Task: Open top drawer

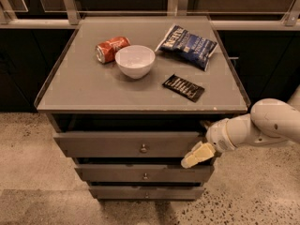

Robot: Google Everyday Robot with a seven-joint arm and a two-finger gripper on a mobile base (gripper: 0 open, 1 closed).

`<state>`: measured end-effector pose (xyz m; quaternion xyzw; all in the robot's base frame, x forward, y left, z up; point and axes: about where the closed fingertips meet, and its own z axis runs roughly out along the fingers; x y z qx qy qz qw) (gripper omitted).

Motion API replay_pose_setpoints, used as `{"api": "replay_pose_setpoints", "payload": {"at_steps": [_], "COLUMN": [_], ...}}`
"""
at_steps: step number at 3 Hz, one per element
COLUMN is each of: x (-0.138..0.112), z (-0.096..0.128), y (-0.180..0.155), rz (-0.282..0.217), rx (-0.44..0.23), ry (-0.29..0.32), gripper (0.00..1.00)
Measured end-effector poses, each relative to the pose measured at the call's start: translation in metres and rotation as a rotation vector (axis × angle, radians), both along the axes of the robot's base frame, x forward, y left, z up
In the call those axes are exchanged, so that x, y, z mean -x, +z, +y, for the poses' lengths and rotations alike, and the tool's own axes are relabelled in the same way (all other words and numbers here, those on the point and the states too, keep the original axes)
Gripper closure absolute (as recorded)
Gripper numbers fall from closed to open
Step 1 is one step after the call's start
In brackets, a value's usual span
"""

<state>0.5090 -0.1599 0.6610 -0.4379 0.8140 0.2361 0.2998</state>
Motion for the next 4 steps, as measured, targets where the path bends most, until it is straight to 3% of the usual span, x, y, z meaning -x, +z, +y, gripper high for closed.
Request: {"api": "replay_pose_setpoints", "payload": {"at_steps": [3,4], "x": [0.032,0.065], "z": [0.003,0.001], "y": [-0.005,0.002], "rz": [0.062,0.094], "rx": [0.034,0.055], "ry": [0.087,0.174], "gripper": [0.00,0.00]}}
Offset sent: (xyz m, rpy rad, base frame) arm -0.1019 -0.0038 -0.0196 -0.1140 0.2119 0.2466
